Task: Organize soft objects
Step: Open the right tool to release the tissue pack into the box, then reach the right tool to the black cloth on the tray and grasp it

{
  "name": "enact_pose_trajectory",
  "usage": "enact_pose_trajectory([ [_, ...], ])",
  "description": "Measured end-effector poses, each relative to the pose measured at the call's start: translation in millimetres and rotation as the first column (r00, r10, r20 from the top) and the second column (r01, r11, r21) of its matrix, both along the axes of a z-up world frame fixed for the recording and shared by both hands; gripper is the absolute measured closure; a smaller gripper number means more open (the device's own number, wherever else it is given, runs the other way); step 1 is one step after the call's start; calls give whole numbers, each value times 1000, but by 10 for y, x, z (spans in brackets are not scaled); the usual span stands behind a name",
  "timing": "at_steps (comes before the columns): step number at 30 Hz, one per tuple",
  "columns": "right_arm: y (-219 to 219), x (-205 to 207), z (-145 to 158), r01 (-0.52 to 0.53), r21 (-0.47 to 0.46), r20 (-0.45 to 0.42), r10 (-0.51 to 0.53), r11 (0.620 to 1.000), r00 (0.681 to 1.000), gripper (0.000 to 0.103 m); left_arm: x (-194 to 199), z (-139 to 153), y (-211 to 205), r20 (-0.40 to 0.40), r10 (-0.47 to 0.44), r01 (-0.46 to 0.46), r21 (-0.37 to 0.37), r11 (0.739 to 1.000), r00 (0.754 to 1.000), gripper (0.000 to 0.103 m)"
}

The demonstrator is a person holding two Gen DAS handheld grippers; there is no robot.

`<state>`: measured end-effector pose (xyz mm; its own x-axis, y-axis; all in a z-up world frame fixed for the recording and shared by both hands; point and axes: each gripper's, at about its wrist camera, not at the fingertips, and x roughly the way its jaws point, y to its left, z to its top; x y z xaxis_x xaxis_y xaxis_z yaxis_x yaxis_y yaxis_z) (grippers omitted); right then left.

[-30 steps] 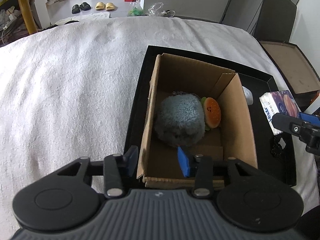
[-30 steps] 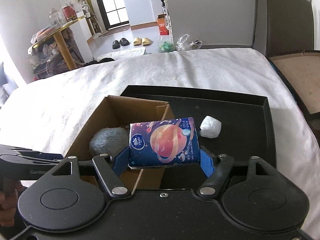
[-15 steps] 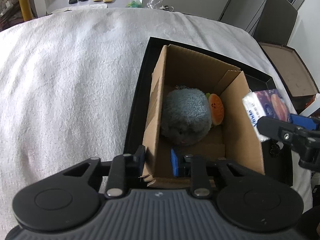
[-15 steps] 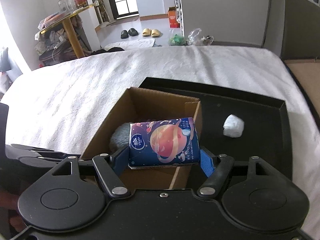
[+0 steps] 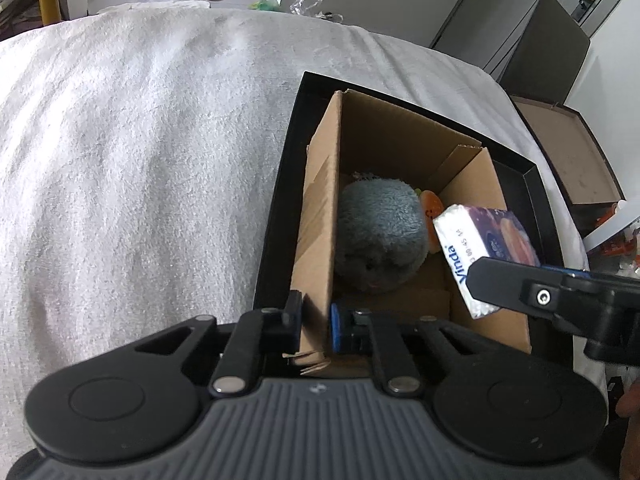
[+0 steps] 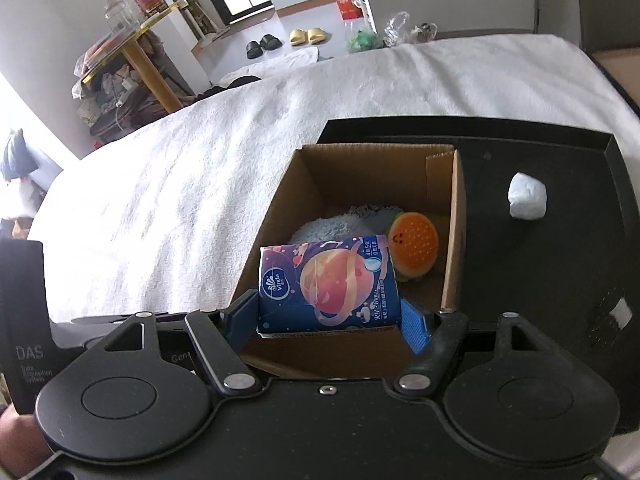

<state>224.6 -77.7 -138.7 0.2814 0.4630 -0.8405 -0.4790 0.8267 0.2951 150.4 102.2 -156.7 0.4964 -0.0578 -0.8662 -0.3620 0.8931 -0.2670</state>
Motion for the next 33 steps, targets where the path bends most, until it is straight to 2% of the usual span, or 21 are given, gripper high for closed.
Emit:
enact_pose_trajectory([
  [5,-4,8,-20,31,34,-40,-30,999,999,24,-18,1,10,3,-6,6,-7,1000,1000,90],
  [18,-281,-15,186,100,13,63,-101,995,993,21,-30,50,45,-32,-29,28,-15,999,999,90],
  [25,-503,-36,190,126,-9,112,-124,992,986,20,-12,86,56,-49,-17,16,-18,1000,999,86],
  [29,-658,-55,231,169,-8,136,-167,986,977,16,30,123,94,-59,-11,10,-20,1000,998,74],
  [33,-813,-67,215,204,-20,152,-199,979,968,13,58,132,133,-84,28,-28,5,1000,996,65],
])
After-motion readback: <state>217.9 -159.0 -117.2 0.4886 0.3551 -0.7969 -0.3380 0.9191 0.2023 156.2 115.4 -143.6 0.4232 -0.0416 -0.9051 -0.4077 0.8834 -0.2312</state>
